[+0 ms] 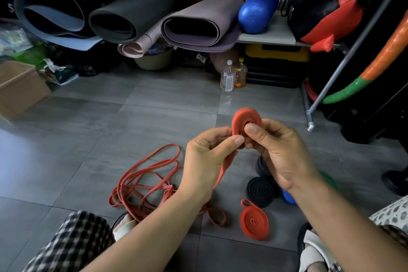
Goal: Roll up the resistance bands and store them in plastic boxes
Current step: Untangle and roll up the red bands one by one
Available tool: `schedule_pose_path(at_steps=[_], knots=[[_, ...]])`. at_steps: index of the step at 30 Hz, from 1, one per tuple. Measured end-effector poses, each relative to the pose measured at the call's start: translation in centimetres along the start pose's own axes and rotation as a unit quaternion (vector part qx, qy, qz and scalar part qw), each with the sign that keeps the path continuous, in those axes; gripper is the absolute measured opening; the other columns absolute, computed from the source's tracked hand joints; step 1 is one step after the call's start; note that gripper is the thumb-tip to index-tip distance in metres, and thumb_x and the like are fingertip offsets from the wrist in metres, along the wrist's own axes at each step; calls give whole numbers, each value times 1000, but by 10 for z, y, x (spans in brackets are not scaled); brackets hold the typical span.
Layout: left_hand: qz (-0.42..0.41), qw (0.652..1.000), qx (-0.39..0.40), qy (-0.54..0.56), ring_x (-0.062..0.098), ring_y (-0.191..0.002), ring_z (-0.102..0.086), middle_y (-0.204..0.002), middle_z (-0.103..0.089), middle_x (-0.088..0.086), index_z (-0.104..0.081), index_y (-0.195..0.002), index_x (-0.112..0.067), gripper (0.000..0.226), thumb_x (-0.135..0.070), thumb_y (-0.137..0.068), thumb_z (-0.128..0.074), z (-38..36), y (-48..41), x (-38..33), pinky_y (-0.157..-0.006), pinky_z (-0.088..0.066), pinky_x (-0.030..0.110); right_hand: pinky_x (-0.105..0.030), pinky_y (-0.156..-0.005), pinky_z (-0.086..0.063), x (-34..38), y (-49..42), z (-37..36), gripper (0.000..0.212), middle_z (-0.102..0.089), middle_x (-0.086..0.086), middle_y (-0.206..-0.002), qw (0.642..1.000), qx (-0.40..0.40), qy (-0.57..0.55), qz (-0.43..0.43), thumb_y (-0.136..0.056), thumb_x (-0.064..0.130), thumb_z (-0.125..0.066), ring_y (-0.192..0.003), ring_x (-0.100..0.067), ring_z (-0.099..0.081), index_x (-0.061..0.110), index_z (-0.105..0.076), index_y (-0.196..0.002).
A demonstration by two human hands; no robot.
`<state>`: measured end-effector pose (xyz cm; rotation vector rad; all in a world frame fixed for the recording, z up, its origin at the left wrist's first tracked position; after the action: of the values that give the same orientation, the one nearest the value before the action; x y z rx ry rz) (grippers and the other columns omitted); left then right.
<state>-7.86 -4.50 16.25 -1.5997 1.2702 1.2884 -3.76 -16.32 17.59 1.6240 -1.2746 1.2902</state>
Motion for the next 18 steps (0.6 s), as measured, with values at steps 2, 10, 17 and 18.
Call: schedule_pose_path(at_steps=[2,10,17,18], knots=[[6,1000,-6,15,17,-69,-61,-66,-69,1,-68,-88,-3,11,1,-78,-64,-4,4,2,-63,-52,21,-14,-56,-46,-11,0,0,46,-63,6,-56,999,-24,-23,-10,-34,56,-84,-55,-2,-54,22,-74,-63],[62,995,-21,72,24,-77,-62,-79,-69,12,-69,-91,-4,31,-18,-64,-69,-8,7,14,-76,-52,33,-18,-60,-44,-42,8,-9,48,-62,2,-64,993,-56,-93,-49,-40,57,-82,-62,-8,-54,19,-74,-68],[-165,892,87,-412,9,-54,-45,-57,-54,3,-67,-75,-13,11,-25,-75,-65,0,-10,-24,-57,-43,31,-12,-69,-43,16,-7,5,36,-55,8,-83,942,76,324,51,-61,32,-72,-68,-4,-51,32,-65,-96],[-180,860,99,-466,11,-53,-42,-56,-50,0,-67,-74,-14,14,-28,-75,-64,-3,-9,-23,-56,-41,34,-16,-69,-43,20,-5,2,31,-57,6,-81,915,103,383,70,-63,26,-75,-69,-7,-52,29,-68,-93]])
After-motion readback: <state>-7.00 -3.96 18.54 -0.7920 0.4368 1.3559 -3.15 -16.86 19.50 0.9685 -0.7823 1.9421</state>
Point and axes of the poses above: each hand's wrist, its own y-axis away from the middle knuckle, its own z-axis out of the back of the hand, x = y × z, the point moved 8 cm from there along -y, towards the middle knuckle
